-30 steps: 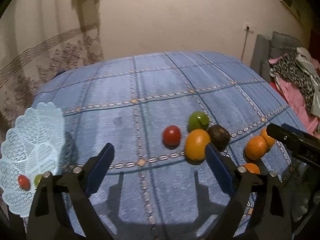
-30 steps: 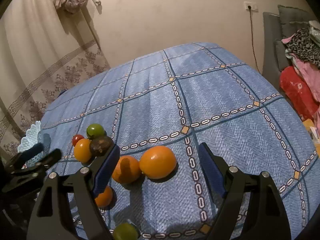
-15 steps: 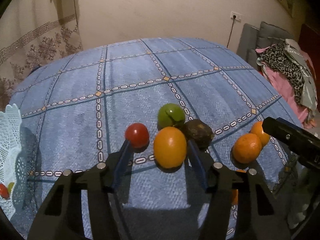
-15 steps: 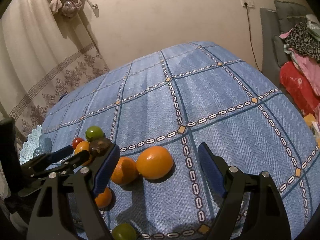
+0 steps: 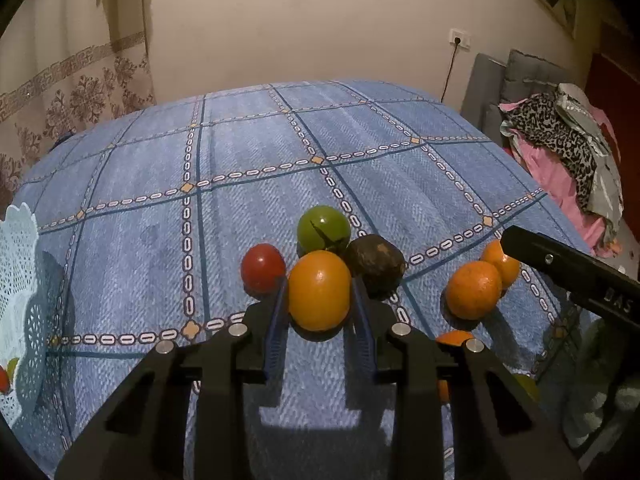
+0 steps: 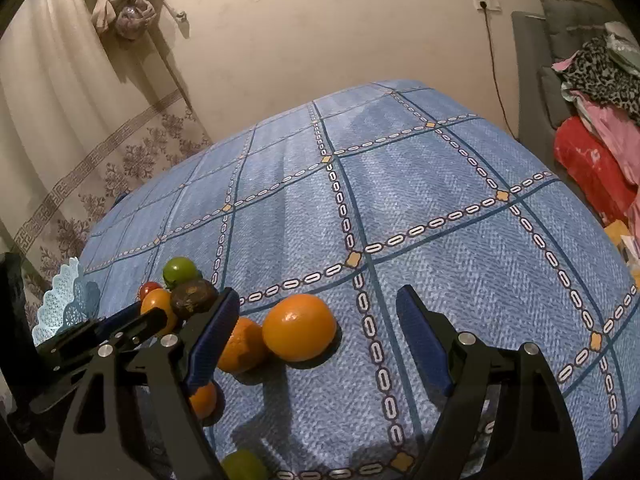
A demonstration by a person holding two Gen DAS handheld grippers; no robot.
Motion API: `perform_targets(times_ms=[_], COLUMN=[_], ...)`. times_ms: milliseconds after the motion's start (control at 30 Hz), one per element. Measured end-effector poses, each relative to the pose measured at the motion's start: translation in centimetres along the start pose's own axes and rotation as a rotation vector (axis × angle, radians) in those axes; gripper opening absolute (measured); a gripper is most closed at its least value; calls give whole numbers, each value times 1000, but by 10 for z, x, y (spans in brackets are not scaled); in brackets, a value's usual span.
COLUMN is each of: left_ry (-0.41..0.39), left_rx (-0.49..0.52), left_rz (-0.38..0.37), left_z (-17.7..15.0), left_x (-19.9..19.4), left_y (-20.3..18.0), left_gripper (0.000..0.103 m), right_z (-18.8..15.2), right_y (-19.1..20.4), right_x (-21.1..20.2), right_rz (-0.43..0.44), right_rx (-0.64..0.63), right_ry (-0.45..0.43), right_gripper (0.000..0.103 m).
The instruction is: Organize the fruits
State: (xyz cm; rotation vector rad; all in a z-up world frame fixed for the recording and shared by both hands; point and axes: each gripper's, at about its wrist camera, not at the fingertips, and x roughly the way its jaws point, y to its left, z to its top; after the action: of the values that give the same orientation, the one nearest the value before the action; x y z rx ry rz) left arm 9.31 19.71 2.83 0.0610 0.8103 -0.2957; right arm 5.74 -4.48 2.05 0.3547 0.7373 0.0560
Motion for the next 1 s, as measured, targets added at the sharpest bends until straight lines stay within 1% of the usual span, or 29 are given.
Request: perform_targets(times_ms=[233, 333, 367, 500, 733, 867, 1000], left_ry=[-4, -15, -19, -41, -38, -60, -65], left_rx=[-29, -33, -34, -40, -54, -40, -43], left_rz=[-4, 2, 3, 6, 10, 33, 30], left_z=[-6, -8, -8, -9, -11, -10, -10], left_x=[-11, -16, -18, -28, -28, -32, -34], left_y=[4, 5, 6, 8, 13, 14, 15], left_gripper=[32, 32, 32, 32, 32, 32, 32], right_z=[0, 1, 1, 1, 0, -3, -5], right_y=[-3, -7, -8, -9, 2, 10, 17], right_x=[0, -1, -1, 4, 9, 7, 3], right_rz=[-11, -34, -53, -83, -90, -125, -167], right_rx=[8, 25, 27, 23, -33, -80, -126], right_ry=[-5, -17, -18, 6, 17, 6, -14], right_gripper=[80, 80, 80, 80, 80, 80, 80])
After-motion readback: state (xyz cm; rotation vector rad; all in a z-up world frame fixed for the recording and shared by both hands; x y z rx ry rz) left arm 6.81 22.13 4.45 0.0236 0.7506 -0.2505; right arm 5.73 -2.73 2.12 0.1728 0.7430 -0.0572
